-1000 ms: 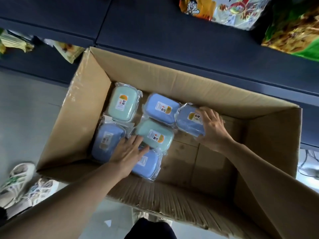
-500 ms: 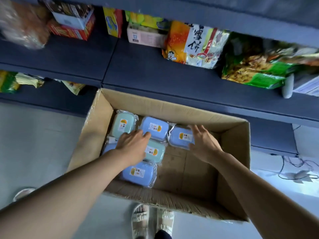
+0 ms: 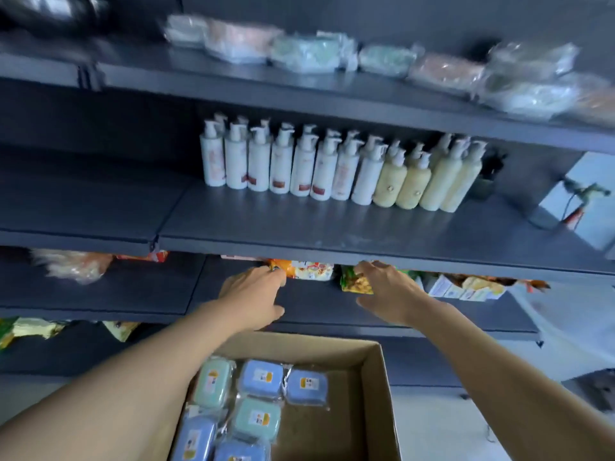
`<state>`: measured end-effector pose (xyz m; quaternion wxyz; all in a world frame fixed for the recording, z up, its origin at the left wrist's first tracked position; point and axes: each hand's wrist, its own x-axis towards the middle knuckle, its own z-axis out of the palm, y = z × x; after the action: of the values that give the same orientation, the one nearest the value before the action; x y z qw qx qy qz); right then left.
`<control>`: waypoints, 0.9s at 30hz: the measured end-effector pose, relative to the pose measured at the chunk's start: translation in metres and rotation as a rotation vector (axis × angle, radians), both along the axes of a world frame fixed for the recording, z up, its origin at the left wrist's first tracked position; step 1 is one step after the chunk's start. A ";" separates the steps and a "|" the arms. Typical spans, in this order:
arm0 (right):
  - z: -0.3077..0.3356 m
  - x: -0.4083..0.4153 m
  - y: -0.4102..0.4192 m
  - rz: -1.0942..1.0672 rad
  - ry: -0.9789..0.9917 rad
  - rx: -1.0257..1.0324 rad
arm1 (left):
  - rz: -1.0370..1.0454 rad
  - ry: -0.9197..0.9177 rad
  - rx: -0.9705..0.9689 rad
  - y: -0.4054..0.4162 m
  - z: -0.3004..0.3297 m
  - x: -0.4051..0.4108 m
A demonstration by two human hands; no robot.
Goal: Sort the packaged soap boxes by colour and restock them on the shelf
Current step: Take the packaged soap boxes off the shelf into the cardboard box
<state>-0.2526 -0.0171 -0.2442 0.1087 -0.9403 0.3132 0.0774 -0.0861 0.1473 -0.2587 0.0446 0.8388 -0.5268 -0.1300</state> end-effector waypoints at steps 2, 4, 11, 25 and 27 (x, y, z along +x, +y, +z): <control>0.034 -0.005 -0.005 -0.009 -0.037 -0.033 | -0.006 -0.013 -0.051 -0.009 0.035 0.000; 0.066 -0.011 -0.011 -0.025 -0.081 -0.079 | -0.021 -0.024 -0.093 -0.020 0.068 -0.001; 0.159 -0.023 -0.052 -0.050 -0.243 -0.235 | -0.068 -0.111 -0.281 -0.073 0.161 -0.011; 0.250 -0.064 -0.286 -0.131 -0.302 -0.392 | -0.090 -0.261 -0.575 -0.302 0.247 -0.044; 0.253 -0.065 -0.315 -0.067 -0.255 -0.360 | -0.091 -0.324 -0.539 -0.337 0.254 -0.044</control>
<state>-0.3178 -0.3318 0.0085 -0.0196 -0.9358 0.3366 -0.1031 -0.1298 -0.1897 -0.0051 0.1746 0.7823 -0.5793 0.1478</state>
